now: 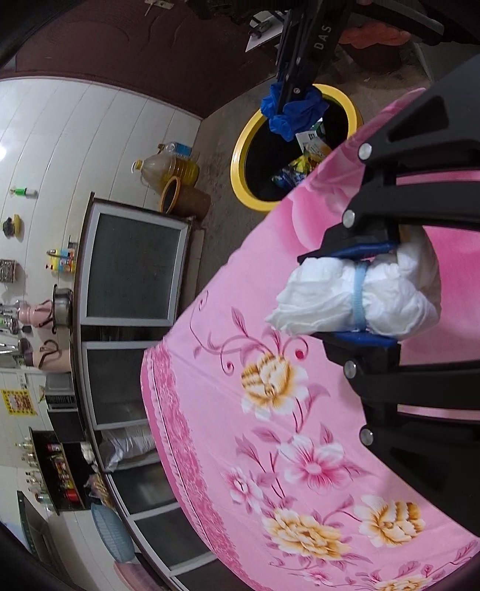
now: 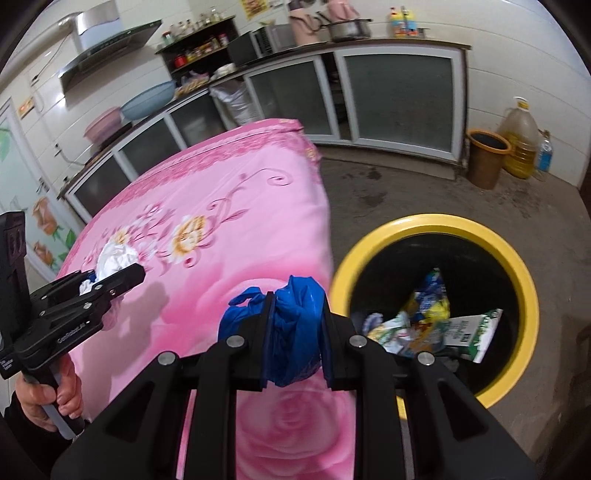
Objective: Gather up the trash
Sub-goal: 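Carry the tissue bundle and blue glove over the yellow bin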
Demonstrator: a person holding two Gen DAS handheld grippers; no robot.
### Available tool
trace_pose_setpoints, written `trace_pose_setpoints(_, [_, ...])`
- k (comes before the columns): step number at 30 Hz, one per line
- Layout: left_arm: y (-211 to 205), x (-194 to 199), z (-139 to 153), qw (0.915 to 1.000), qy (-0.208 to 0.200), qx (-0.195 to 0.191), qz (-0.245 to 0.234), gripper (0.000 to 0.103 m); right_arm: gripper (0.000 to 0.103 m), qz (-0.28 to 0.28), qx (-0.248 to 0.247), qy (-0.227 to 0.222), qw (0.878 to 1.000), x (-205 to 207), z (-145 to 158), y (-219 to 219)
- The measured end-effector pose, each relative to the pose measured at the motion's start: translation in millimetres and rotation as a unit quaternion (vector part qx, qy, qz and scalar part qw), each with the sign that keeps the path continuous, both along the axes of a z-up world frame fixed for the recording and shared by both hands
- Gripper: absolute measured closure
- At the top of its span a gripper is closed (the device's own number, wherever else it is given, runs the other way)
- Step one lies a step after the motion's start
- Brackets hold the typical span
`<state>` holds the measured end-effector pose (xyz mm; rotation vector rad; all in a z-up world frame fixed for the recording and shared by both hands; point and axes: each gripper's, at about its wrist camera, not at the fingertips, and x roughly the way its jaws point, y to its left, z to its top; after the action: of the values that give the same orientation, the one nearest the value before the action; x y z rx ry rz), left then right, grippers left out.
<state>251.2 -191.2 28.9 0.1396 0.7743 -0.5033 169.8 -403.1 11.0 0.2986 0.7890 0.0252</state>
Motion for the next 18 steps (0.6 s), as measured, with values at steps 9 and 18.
trace_pose_setpoints(9, [-56, -1, 3, 0.9987, -0.002, -0.002, -0.051, 0.074, 0.082, -0.044, 0.006, 0.000, 0.999, -7, -7, -45])
trace_pose_setpoints(18, [-105, -6, 6, 0.9951, -0.007, -0.006, -0.098, 0.074, 0.082, -0.087, -0.002, 0.000, 0.996, -10, -14, -80])
